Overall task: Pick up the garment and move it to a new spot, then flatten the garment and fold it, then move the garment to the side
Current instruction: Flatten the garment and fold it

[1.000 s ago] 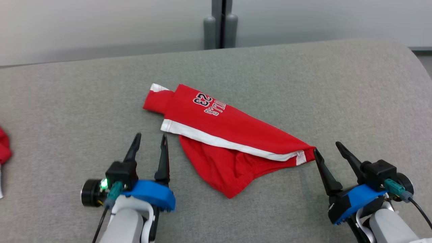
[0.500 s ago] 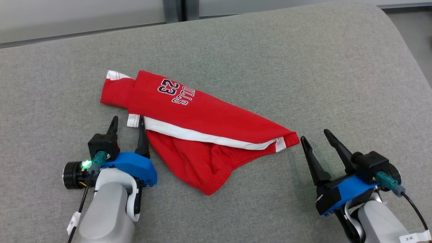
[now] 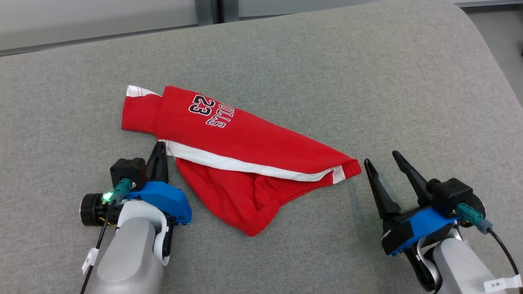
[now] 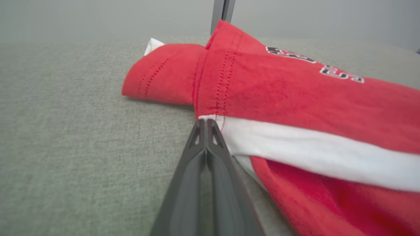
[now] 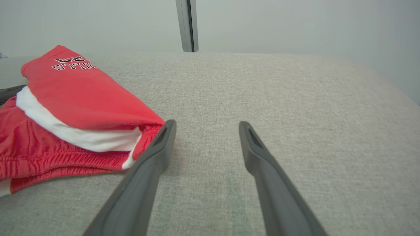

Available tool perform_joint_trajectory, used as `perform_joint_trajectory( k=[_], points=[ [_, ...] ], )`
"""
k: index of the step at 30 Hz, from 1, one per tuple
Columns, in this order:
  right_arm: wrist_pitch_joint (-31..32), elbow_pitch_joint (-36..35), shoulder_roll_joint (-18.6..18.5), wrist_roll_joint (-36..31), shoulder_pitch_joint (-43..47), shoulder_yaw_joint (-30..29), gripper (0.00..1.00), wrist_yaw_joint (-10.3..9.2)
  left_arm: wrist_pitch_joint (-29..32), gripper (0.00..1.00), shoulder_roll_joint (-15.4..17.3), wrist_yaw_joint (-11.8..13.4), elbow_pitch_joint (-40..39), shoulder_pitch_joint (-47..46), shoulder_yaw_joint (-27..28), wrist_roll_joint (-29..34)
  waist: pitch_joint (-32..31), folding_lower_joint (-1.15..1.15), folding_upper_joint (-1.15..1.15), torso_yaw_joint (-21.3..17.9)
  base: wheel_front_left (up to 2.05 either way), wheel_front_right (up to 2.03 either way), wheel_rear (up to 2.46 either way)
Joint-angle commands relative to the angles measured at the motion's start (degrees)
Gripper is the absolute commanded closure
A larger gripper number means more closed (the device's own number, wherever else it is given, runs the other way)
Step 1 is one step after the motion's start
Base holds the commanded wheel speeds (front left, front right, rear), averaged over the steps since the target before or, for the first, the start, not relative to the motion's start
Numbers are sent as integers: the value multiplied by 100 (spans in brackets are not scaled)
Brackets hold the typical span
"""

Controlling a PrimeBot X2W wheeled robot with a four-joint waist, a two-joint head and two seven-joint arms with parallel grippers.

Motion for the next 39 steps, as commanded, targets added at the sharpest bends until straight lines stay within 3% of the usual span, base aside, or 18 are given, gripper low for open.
perform_joint_trajectory(
  k=[1,18,29,36,37,38,39],
  points=[
    [-19,17,-1,13,2,-40,0,1,13,100,-24,14,1,58,-9,-43,-51,0,-1,28,0,0,0],
    [-18,211,139,-68,753,-252,0,1,5,100,-18,275,-1786,1458,-140,-261,-1236,0,-1,1027,0,0,0],
    [-19,325,274,-121,1270,-168,0,1,6,100,-14,521,-1669,2645,313,-282,-1747,0,-1,1250,0,0,0],
    [-19,211,201,74,1583,399,0,1,6,100,-16,719,-1560,2916,634,-127,-1777,0,-1,1221,0,0,0],
    [-19,168,180,130,1626,556,0,1,6,44,-16,741,-1603,2905,635,-92,-1774,0,-1,1223,0,0,0],
    [-19,133,153,219,1667,708,0,1,6,0,-18,760,-1620,2899,622,-68,-1764,0,-1,1231,0,0,0],
    [-19,87,104,306,1703,845,0,1,5,0,-18,766,-1667,2883,609,-70,-1748,0,-1,1250,0,0,0]
  ],
)
